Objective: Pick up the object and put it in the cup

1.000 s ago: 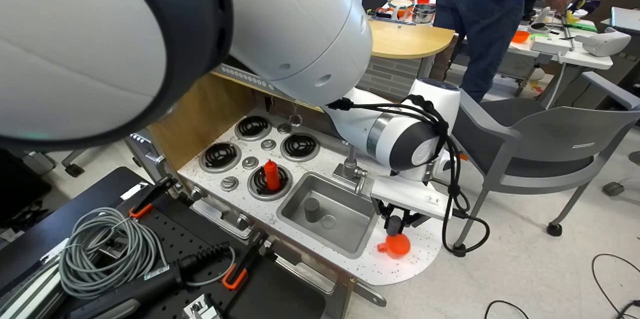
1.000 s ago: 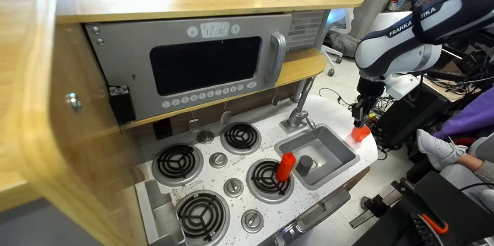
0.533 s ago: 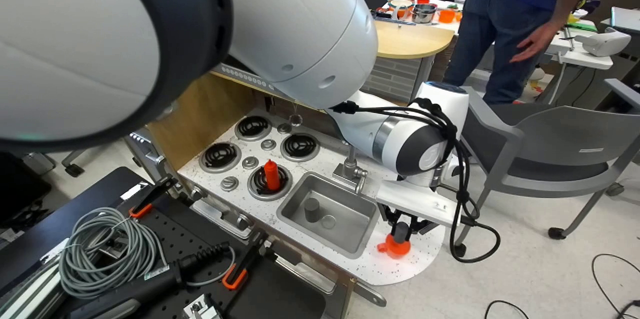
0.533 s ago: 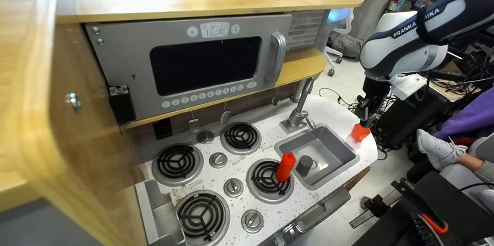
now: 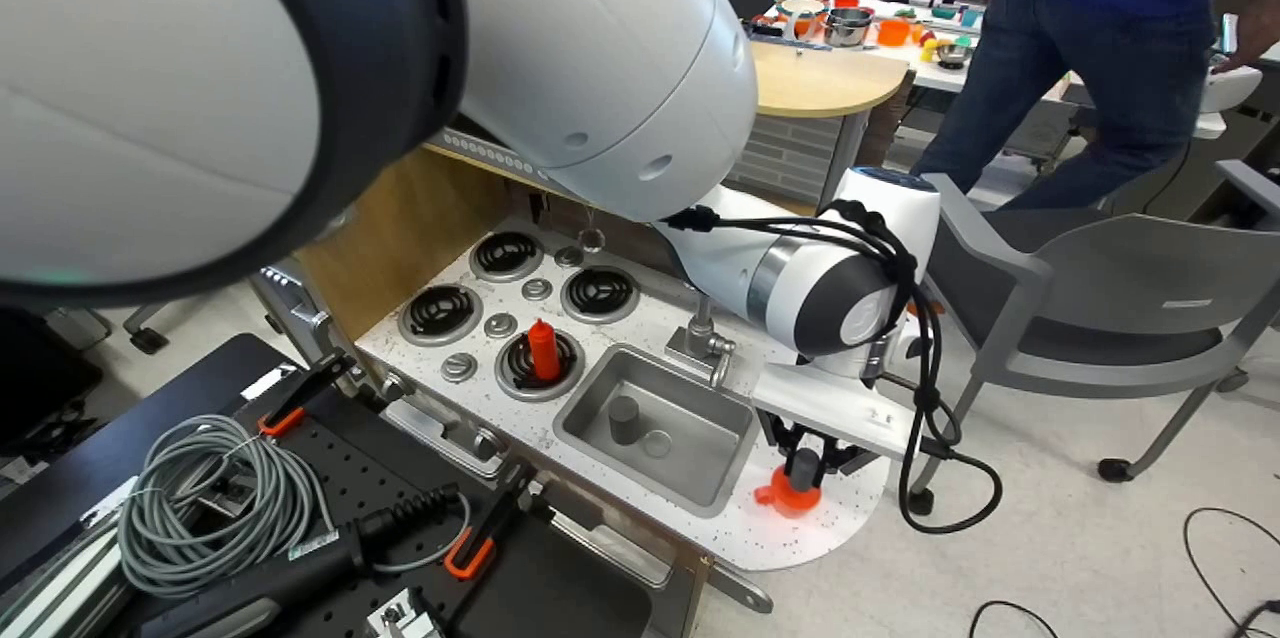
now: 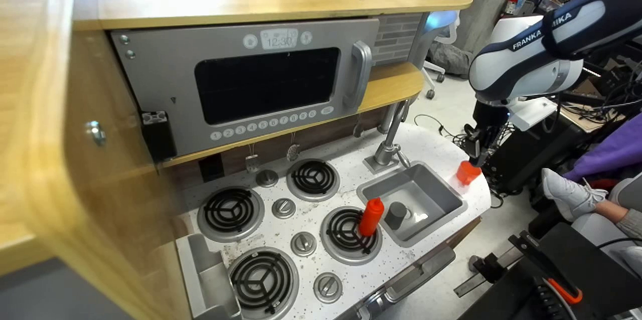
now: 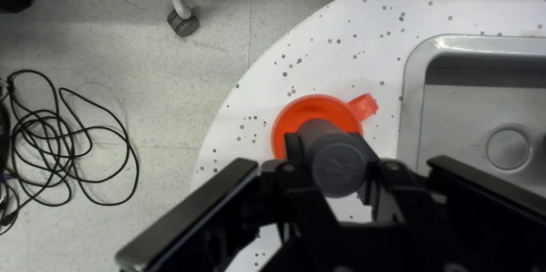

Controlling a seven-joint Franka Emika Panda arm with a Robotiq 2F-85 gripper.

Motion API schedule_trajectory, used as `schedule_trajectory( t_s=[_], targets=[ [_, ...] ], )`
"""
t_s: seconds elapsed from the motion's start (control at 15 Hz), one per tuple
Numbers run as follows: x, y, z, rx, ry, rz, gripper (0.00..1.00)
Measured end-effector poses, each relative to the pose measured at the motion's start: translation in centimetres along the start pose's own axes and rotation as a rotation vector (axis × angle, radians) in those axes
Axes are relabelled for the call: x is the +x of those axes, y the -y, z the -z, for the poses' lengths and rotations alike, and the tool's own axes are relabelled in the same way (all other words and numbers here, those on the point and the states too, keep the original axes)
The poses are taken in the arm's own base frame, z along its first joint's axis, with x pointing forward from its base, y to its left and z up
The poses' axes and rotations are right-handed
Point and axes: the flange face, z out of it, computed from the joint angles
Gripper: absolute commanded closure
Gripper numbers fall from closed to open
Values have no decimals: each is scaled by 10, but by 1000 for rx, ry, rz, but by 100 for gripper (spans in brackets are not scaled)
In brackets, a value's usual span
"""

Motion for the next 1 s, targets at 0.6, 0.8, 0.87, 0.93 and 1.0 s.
schedule_trajectory(
  t_s=[0.6, 0.8, 0.87, 0.93, 1.0],
  targets=[
    [-2, 3, -13, 6, 18, -2, 92],
    [-2, 3, -15, 7, 20, -3, 43],
    [-2, 3, -16, 7, 21, -8, 36],
    [-3, 3, -16, 7, 22, -14, 30],
    [-3, 3, -17, 7, 22, -19, 23]
  ],
)
